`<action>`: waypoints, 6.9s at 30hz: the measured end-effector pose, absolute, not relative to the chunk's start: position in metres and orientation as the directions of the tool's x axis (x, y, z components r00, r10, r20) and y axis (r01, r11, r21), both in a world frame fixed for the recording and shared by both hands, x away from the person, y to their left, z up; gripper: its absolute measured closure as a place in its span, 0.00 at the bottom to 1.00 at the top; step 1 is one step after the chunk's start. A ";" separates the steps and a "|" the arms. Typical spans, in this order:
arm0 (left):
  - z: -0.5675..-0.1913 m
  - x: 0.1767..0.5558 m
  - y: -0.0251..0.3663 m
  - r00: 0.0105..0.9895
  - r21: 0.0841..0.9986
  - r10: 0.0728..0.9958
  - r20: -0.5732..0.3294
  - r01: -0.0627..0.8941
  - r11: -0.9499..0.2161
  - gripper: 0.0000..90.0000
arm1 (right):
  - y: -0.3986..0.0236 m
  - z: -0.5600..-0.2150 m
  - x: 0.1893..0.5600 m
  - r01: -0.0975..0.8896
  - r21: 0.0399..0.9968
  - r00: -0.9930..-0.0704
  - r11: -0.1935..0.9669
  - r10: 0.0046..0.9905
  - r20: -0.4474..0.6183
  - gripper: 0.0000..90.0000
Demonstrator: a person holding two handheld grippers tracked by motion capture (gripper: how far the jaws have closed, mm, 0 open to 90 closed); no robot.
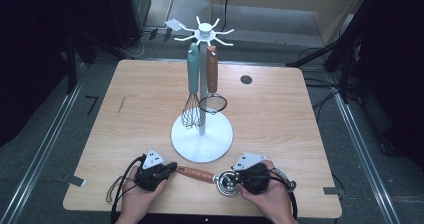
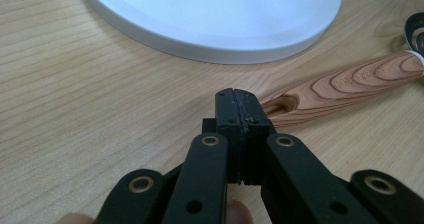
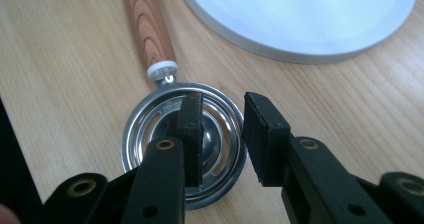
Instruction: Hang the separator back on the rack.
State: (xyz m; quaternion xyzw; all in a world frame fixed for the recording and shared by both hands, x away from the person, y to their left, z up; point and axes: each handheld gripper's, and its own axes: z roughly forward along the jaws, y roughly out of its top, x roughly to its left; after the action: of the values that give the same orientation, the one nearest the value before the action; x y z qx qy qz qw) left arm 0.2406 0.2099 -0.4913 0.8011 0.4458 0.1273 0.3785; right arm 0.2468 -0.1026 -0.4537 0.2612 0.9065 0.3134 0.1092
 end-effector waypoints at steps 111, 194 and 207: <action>-0.484 0.262 0.325 0.282 0.836 0.955 -0.092 0.543 -0.080 0.12 | -0.150 -0.446 0.291 0.472 0.810 -0.685 0.349 0.723 0.088 0.79; -0.484 0.258 0.325 0.275 0.851 0.957 -0.089 0.521 -0.070 0.15 | -0.143 -0.348 0.288 0.241 0.968 -0.711 0.068 0.691 0.129 0.79; -0.484 0.258 0.325 0.271 0.853 0.959 -0.088 0.517 -0.068 0.15 | -0.136 -0.335 0.289 0.207 0.977 -0.728 0.046 0.674 0.122 0.79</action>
State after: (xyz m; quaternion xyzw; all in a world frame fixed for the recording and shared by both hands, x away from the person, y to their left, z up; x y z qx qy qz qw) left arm 0.2579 0.3251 -0.4840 0.6806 0.5418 0.2661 0.4152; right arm 0.2894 -0.1361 -0.3346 0.3158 0.6977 0.6142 0.1903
